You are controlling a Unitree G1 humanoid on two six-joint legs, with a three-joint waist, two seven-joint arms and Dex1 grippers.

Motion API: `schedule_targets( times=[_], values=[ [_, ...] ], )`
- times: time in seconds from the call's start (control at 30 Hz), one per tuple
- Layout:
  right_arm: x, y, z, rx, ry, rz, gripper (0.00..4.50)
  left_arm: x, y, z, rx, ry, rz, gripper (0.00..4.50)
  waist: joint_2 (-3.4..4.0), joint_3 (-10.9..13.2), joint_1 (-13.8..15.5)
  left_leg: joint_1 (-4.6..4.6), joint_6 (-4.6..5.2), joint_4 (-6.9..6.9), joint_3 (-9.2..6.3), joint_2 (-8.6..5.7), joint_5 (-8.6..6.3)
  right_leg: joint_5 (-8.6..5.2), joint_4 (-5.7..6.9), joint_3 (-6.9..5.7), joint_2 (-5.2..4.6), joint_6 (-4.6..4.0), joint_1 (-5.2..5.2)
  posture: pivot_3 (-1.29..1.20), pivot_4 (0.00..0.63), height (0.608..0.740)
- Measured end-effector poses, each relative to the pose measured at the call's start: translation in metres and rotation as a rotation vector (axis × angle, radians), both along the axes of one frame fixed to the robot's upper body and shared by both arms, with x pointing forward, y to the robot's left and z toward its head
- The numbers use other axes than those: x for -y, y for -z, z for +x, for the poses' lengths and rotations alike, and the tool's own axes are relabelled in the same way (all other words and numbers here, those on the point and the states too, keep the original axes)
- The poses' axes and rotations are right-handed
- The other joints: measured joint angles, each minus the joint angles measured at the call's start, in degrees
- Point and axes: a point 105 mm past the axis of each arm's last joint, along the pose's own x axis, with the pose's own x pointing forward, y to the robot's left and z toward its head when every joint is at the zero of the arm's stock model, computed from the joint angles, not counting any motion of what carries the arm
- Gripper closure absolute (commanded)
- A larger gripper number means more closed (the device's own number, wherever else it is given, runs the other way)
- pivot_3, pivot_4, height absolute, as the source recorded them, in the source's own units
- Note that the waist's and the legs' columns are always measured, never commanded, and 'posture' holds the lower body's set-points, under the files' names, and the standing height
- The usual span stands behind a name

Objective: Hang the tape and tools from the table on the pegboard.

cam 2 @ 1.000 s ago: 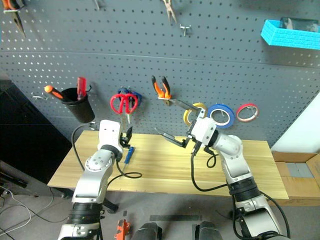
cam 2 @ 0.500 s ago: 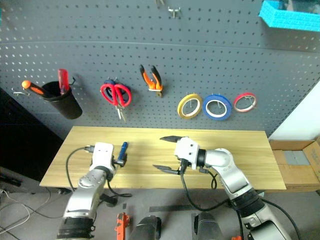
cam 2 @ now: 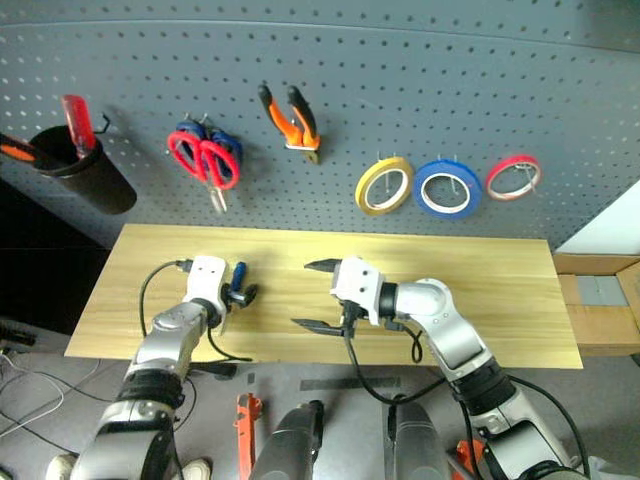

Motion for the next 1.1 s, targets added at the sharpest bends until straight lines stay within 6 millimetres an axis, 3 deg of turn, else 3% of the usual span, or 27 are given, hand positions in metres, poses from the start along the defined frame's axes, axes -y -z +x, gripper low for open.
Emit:
schedule_targets(
  times=[0.1,0.4,0.43,0.7,0.83,1.0,1.1],
  values=[
    [0.003,0.005,-0.002,-0.022,0.007,-0.009,0.0,0.001,-0.003,0.007,0.013,0.001,-0.007,0.59,0.02,0.5,-0.2,0.04,0.0,0.01,0.08,-0.02,0.0,-0.01,0.0,0.1,-0.01,0.05,0.03,0.03,0.42,0.74],
    [0.002,0.002,0.002,-0.005,0.008,-0.008,0.0,0.001,-0.004,0.01,0.016,0.002,0.002,3.68,0.02,0.9,-1.6,0.11,-0.02,0.02,0.07,0.01,0.01,-0.08,0.13,0.11,0.01,0.21,0.02,0.05,0.362,0.74],
    [0.002,0.001,0.004,0.004,0.009,-0.009,0.0,0.0,-0.004,0.009,0.016,-0.001,0.004,3.81,0.02,0.9,-1.7,0.11,-0.02,0.02,0.07,0.01,0.01,-0.08,0.14,0.11,0.01,0.21,0.01,0.05,0.35,0.74],
    [0.012,-0.006,0.012,0.003,0.024,0.022,0.0,-0.009,-0.008,-0.006,0.021,-0.031,0.06,3.81,-0.25,0.7,-1.3,0.0,-0.09,0.0,0.03,0.01,0.01,0.03,0.19,0.06,-0.03,0.03,-0.14,0.08,0.251,0.74],
    [0.02,-0.014,0.011,-0.04,0.026,0.067,0.0,-0.006,-0.03,-0.017,0.101,-0.017,0.145,3.81,-0.57,0.2,-0.9,-0.13,-0.42,-0.01,-0.03,0.02,0.13,0.07,-0.01,0.02,-0.04,0.03,-0.16,0.1,0.199,0.74],
    [0.024,-0.035,0.006,-0.073,0.023,0.185,0.0,0.0,-0.087,-0.035,0.299,0.008,0.29,3.81,-0.86,-1.6,-0.1,-0.3,-0.54,-0.06,-0.06,0.06,0.12,0.09,-0.19,-0.04,-0.03,0.0,-0.25,0.13,0.145,0.74],
    [0.021,-0.052,0.0,-0.081,0.001,0.27,0.0,-0.006,-0.141,-0.049,0.492,-0.022,0.461,3.81,-0.84,-3.1,0.5,-0.33,-0.57,-0.09,-0.06,0.06,0.11,0.1,-0.25,-0.07,-0.02,-0.01,-0.26,0.15,0.117,0.74]
  ],
)
